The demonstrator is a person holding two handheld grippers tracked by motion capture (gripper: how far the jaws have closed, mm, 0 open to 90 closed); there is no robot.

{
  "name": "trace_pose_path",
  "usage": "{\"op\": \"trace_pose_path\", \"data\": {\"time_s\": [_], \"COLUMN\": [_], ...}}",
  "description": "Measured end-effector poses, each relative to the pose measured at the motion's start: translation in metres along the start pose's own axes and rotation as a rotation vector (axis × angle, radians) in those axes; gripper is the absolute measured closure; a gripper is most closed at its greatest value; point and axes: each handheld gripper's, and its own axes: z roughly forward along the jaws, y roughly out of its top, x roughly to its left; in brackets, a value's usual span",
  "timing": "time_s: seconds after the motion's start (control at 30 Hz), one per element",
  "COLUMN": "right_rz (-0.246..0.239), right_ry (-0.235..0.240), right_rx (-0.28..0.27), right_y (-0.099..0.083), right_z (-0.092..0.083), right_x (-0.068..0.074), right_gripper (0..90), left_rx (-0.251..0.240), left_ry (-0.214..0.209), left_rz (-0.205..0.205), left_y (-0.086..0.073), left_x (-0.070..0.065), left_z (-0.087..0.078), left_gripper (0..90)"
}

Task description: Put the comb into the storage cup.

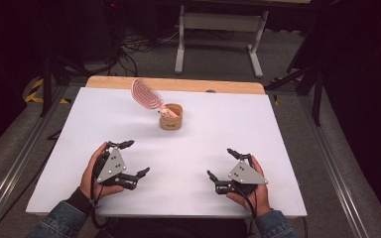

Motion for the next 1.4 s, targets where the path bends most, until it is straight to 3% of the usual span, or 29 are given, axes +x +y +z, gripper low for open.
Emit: {"op": "trace_pose_path", "data": {"time_s": [0.93, 1.4], "right_rz": [-0.001, 0.001], "right_ry": [-0.004, -0.008], "right_rx": [-0.005, -0.001], "right_y": [0.001, -0.001], "right_z": [-0.001, -0.004], "right_x": [0.000, 0.000], "right_gripper": [8.8, 8.8], "left_rx": [0.038, 0.052], "left_ry": [0.058, 0.083], "left_rz": [0.008, -0.024], "left_y": [-0.019, -0.032], "left_x": [0.003, 0.012], "left_z": [-0.023, -0.031], "left_gripper": [7.1, 6.7]}}
